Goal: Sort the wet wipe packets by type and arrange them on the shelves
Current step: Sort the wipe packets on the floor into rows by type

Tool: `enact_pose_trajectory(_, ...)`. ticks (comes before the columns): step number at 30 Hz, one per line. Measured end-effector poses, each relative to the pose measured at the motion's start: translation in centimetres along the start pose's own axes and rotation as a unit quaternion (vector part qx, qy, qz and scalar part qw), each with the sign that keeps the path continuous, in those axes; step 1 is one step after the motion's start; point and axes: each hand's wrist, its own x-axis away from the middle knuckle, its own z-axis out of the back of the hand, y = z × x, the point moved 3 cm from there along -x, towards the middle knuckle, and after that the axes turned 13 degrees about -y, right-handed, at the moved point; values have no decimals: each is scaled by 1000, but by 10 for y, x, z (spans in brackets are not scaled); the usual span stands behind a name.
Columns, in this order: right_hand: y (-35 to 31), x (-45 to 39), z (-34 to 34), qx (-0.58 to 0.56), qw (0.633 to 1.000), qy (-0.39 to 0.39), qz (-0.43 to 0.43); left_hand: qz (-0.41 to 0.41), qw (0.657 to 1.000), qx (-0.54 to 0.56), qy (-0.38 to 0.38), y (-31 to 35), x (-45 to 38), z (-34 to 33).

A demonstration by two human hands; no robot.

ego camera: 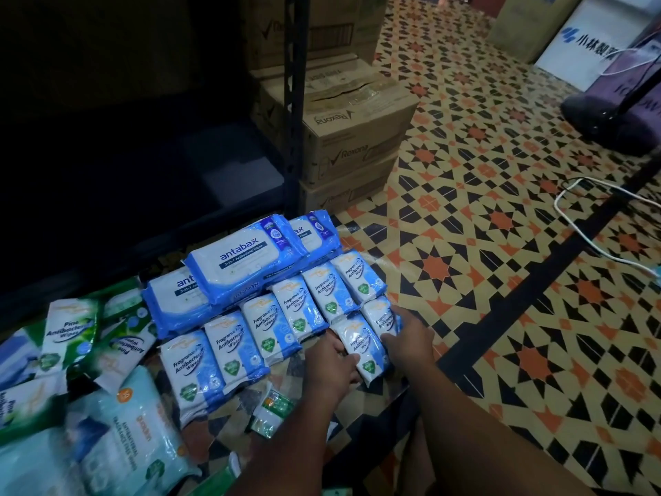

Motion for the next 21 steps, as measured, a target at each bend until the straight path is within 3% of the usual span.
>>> enact_pose_trajectory(2, -2, -2, 1, 4, 1000, -5, -8, -16, 995, -97, 2, 2, 0, 2)
enact_pose_trajectory(3, -5, -3, 1, 2, 1000, -11, -15, -40, 973, -226, 15, 3, 1, 6)
enact_pose_trajectory(5, -13, -5, 2, -4, 1000, -19, -21, -118, 886, -445, 63, 2, 6, 13)
enact_pose_trajectory(7, -25, -7, 4, -5, 1000, -16, -7, -221, 822, -511, 123, 7, 10, 24)
enact_pose_trajectory(9, -37, -10, 7, -7, 999, -24, 29, -269, 779, -539, 172, 7, 5, 38)
enact_pose_trajectory(13, -52, -24, 6, 21, 995, -62, 81, -211, 744, -604, 191, 3, -14, 72)
enact_pose_trajectory(16, -57, -31, 4, 32, 993, -90, 70, -222, 717, -633, 188, -6, -18, 84)
enact_pose_trajectory(21, -57, -28, -3, 3, 992, -90, 84, -212, 717, -639, 181, -16, -30, 81)
